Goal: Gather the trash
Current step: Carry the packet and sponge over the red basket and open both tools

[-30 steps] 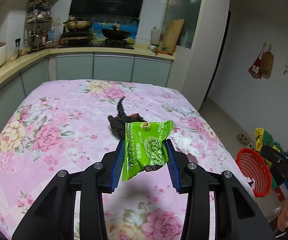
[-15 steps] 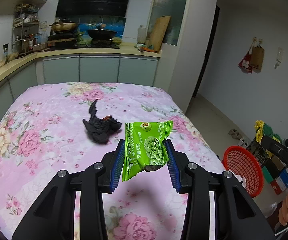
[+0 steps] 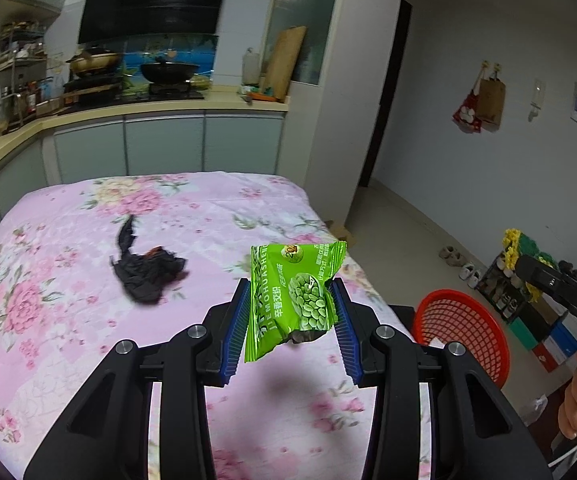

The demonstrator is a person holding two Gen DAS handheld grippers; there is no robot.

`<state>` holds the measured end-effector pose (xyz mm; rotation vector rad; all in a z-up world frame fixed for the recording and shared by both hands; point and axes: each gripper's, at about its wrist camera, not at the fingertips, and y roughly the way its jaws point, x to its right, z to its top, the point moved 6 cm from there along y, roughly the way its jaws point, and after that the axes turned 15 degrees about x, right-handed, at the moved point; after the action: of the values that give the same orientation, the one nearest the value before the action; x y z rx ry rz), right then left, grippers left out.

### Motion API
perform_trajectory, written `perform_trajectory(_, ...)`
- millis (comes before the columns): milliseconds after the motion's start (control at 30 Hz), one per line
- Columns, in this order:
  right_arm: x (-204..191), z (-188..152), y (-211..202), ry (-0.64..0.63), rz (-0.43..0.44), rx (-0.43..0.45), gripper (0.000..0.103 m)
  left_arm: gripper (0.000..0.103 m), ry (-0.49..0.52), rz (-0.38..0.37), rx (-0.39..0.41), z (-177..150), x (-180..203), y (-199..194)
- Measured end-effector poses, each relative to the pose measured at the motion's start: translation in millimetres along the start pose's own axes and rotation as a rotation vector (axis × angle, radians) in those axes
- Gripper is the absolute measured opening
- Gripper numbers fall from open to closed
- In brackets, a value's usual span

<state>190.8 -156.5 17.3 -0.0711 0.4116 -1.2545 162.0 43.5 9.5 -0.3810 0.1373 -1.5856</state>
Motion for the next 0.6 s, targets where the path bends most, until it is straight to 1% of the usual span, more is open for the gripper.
perform_trajectory(133,13,3,0,0.020,-0.027,-0.009,0.040,0.039,0.017,-0.040,-0.012,-1,20,9)
perform_trajectory(267,25,5,-2,0.039,-0.056,-0.013,0.040,0.039,0.034,-0.097,-0.038,-6,45,20)
perform_trajectory(367,34,6,-3,0.047,-0.090,-0.016,0.040,0.039,0.050,-0.132,-0.056,-10,62,28)
perform_trajectory(600,52,4,-3,0.070,-0.144,-0.034,0.040,0.039,0.072,-0.193,-0.099,-23,97,41)
